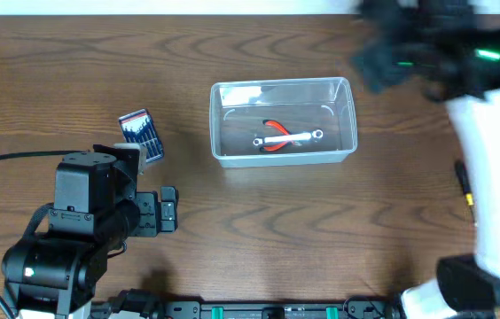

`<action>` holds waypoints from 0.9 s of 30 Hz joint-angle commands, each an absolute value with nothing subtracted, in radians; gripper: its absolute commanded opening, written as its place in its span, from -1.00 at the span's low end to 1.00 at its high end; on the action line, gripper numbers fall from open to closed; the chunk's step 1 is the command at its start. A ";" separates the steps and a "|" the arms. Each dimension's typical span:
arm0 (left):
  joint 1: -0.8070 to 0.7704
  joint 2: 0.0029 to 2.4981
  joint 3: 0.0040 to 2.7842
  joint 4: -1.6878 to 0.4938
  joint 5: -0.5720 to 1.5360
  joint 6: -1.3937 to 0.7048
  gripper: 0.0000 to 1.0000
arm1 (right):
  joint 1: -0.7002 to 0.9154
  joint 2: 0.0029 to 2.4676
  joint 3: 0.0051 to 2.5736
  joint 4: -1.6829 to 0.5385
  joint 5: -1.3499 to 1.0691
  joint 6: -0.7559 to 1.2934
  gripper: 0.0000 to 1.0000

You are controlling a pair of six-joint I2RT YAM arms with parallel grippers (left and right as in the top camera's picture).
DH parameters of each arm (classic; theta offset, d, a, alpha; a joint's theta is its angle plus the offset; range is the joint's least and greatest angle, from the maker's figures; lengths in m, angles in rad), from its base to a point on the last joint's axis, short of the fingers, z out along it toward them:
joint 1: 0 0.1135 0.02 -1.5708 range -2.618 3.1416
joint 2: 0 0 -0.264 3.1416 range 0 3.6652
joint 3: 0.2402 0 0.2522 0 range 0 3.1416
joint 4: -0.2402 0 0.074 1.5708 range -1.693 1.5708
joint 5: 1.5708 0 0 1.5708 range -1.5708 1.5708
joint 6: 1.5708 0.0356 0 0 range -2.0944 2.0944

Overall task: Pack container
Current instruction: 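Move right gripper back toward the black-and-yellow screwdriver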

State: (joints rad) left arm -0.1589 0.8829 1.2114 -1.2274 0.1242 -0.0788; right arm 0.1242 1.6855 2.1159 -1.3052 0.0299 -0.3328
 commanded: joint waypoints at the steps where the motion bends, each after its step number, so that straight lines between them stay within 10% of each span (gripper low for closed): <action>1: -0.155 0.881 1.230 -1.229 0.120 -0.083 0.97 | -0.009 1.694 2.094 -1.401 0.052 -0.012 0.99; 19: -0.155 0.881 1.230 -1.202 0.120 -0.057 0.97 | -0.236 1.241 1.758 -1.698 -0.044 0.030 0.98; 27: -0.155 0.881 1.230 -1.197 0.120 -0.053 0.97 | -0.402 1.083 1.280 -1.369 -0.029 -0.208 0.98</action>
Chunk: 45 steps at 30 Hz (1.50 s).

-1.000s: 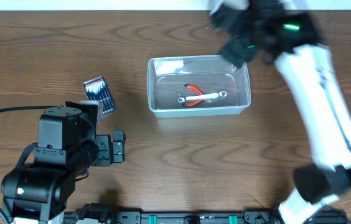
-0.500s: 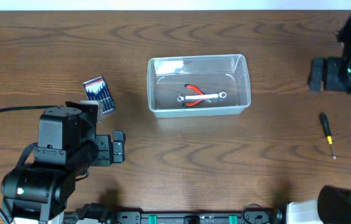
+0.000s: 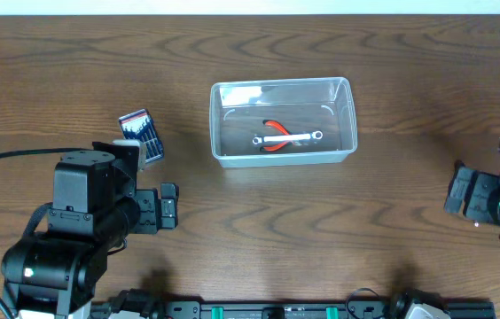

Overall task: Pack container
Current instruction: 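Move right gripper back toward the black-and-yellow screwdriver, then lower right gripper onto the screwdriver handle and grasp it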

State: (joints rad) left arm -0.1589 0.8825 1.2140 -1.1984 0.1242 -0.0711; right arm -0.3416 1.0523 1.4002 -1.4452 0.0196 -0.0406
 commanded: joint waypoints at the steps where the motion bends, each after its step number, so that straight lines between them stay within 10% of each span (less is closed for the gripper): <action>1: -0.155 0.881 1.230 -1.196 0.120 -0.053 0.97 | -0.427 1.104 1.242 -1.328 -0.068 -0.276 0.98; 17: -0.155 0.881 1.230 -1.214 0.120 -0.031 0.97 | -0.538 1.682 1.213 -1.117 -0.126 -0.525 0.97; 45: -0.155 0.881 1.230 -1.219 0.120 -0.043 0.97 | -0.563 1.865 1.240 -0.897 0.069 -0.664 0.99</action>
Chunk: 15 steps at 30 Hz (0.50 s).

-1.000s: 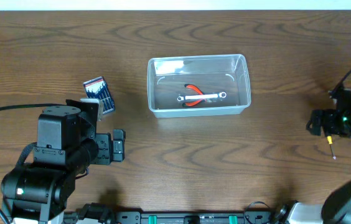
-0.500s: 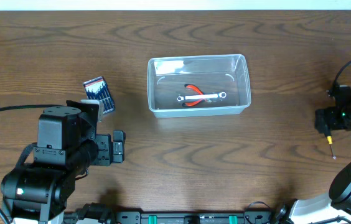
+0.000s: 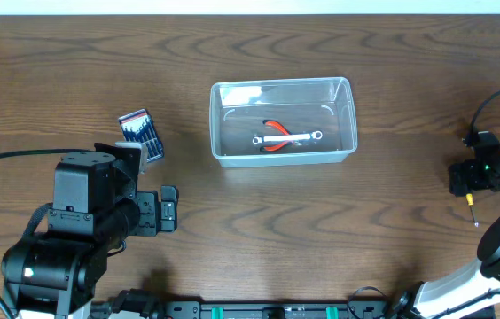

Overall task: Pack container
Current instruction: 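Lower right gripper onto the screwdriver handle and grasp it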

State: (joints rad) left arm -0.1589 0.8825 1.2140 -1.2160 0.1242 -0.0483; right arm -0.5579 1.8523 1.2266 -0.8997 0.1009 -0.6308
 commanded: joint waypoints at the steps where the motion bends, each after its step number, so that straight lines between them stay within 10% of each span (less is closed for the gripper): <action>1: -0.155 0.881 1.230 -1.219 0.120 -0.043 0.97 | -0.562 1.866 1.240 -0.897 0.055 -0.671 0.98; 15: -0.155 0.881 1.230 -1.238 0.120 -0.044 0.97 | -0.564 1.930 1.240 -0.889 0.037 -0.670 0.94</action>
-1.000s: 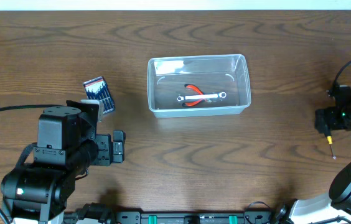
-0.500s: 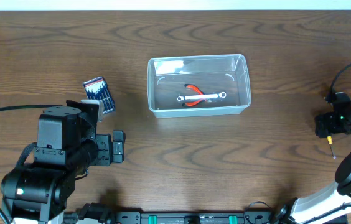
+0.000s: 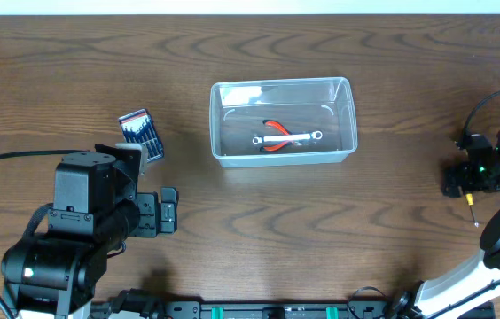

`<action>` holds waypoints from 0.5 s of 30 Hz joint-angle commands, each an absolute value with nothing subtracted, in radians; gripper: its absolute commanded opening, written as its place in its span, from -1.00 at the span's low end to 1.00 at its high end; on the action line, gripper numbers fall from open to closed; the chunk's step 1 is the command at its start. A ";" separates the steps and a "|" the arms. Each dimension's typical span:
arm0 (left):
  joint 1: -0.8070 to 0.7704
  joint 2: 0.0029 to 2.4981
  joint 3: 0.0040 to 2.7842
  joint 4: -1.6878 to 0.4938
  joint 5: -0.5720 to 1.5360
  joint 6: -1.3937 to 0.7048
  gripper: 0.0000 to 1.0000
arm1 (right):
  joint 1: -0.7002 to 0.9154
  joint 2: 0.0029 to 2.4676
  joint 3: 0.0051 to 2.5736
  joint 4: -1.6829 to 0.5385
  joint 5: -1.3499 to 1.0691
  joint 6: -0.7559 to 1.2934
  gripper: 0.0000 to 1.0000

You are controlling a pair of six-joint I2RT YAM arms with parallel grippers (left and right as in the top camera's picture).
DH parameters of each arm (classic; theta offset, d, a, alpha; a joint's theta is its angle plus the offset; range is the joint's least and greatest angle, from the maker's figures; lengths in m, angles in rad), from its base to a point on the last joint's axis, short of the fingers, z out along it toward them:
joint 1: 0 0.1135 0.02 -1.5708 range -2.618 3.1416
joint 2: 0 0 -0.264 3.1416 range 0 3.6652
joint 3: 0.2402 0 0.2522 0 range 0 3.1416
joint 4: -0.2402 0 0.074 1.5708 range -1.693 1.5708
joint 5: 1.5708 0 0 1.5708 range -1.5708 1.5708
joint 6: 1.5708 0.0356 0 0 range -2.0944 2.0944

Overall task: Pack container
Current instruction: 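Lower right gripper onto the screwdriver handle and grasp it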

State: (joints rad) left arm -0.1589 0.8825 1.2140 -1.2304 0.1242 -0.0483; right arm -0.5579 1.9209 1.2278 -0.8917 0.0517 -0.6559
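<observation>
A clear plastic container (image 3: 347, 120) stands mid-table, holding red-handled pliers (image 3: 275, 128) and a silver wrench (image 3: 287, 139). A small blue box of bits (image 3: 140, 133) lies to its left. Near the right edge, my right gripper (image 3: 461, 182) sits low over a screwdriver (image 3: 471, 200); only the tool's yellow part and thin shaft stick out below it. The grip itself is hidden. My left gripper (image 3: 168, 209) rests at the front left, open and with nothing in it, below the blue box.
Brown wooden table (image 3: 259, 239). A black cable (image 3: 2, 159) runs from the left edge to the left arm. The right arm's white body fills the front right corner.
The right gripper has shifted slightly to the left and sits a little lower over the screwdriver. The left arm, the container and the blue box have not moved.
First the right arm was blurred behind the container's right end, and the screwdriver lay uncovered near the right edge. Then the gripper was at the right edge beside the screwdriver. After that it stood over the screwdriver, where it remains. The left arm stayed still.
</observation>
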 commanded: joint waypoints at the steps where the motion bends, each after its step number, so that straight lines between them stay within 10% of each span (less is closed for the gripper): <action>1: -0.155 0.881 1.230 -1.240 0.120 -0.044 0.97 | -0.564 1.930 1.240 -0.887 0.037 -0.670 0.94; 15: -0.155 0.881 1.230 -1.242 0.120 -0.044 0.97 | -0.565 1.974 1.240 -0.868 0.029 -0.675 0.97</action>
